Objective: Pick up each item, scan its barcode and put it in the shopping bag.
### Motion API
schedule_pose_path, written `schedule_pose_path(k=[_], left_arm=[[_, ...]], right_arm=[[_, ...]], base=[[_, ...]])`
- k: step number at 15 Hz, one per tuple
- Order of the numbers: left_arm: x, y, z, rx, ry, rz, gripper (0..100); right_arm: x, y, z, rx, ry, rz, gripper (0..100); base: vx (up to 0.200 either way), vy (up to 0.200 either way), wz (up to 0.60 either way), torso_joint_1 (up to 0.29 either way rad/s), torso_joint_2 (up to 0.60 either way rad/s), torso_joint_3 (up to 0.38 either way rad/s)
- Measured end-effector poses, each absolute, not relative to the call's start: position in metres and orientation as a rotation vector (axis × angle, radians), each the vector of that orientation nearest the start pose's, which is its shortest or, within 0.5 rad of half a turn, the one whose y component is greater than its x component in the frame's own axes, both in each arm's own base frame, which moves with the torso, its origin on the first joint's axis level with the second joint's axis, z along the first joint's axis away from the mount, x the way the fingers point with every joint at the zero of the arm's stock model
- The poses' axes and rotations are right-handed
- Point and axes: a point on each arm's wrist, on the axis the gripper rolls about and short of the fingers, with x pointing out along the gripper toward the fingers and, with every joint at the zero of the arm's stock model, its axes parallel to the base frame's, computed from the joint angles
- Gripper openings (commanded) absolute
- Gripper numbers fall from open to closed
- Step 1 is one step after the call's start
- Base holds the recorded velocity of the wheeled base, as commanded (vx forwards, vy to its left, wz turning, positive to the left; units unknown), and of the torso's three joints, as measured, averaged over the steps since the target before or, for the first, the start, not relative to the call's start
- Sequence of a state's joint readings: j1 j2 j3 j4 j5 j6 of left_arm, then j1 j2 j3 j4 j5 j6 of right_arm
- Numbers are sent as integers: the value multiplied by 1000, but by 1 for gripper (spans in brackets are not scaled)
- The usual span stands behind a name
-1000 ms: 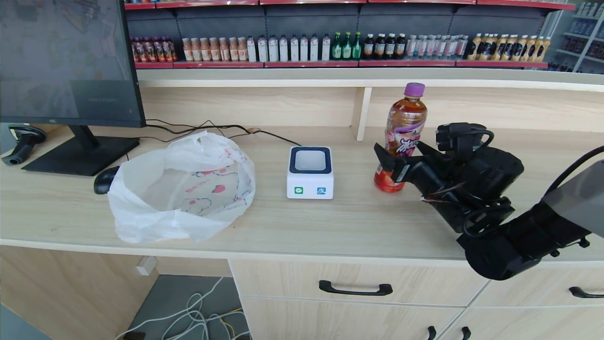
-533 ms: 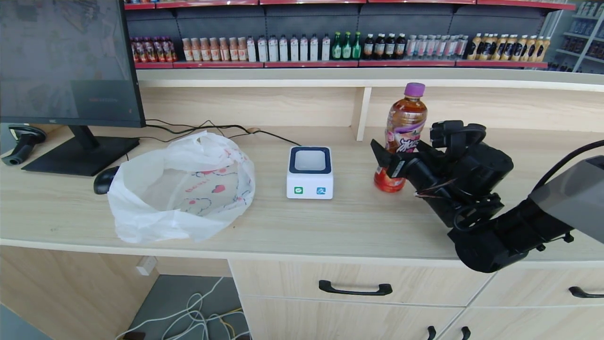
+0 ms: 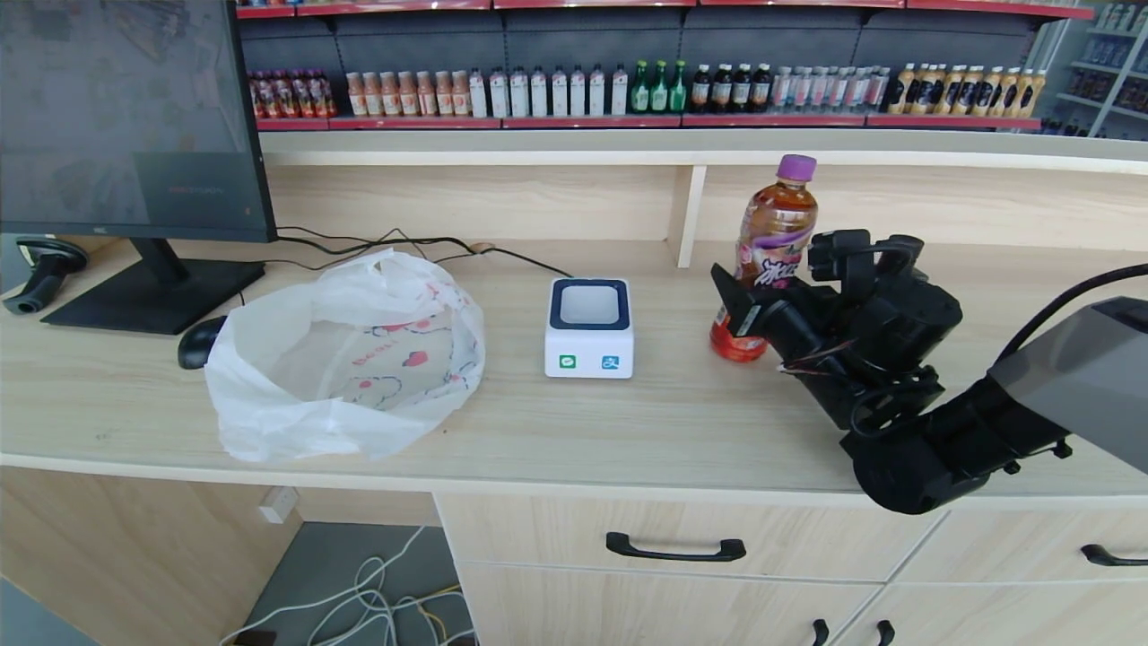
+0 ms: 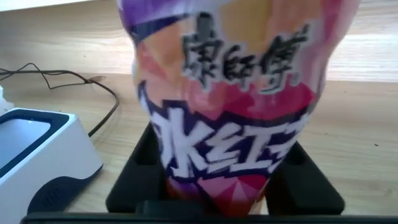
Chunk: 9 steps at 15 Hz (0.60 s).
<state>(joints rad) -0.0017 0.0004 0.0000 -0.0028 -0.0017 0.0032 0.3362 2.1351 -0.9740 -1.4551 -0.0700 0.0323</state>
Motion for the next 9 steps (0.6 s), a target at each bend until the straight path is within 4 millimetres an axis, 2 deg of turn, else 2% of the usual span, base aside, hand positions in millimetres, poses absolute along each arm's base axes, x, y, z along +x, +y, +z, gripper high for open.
schedule_pose_path(k=[5, 9], left_arm=[[-23, 0, 75, 0, 0, -3, 100], [-23, 0, 75, 0, 2, -3, 100]], right_arm=[[376, 128, 154, 95, -294, 268, 0], [378, 129, 167, 106, -364, 266, 0]], base=[[0, 0, 0, 0, 0, 0], [0, 0, 0, 0, 0, 0]])
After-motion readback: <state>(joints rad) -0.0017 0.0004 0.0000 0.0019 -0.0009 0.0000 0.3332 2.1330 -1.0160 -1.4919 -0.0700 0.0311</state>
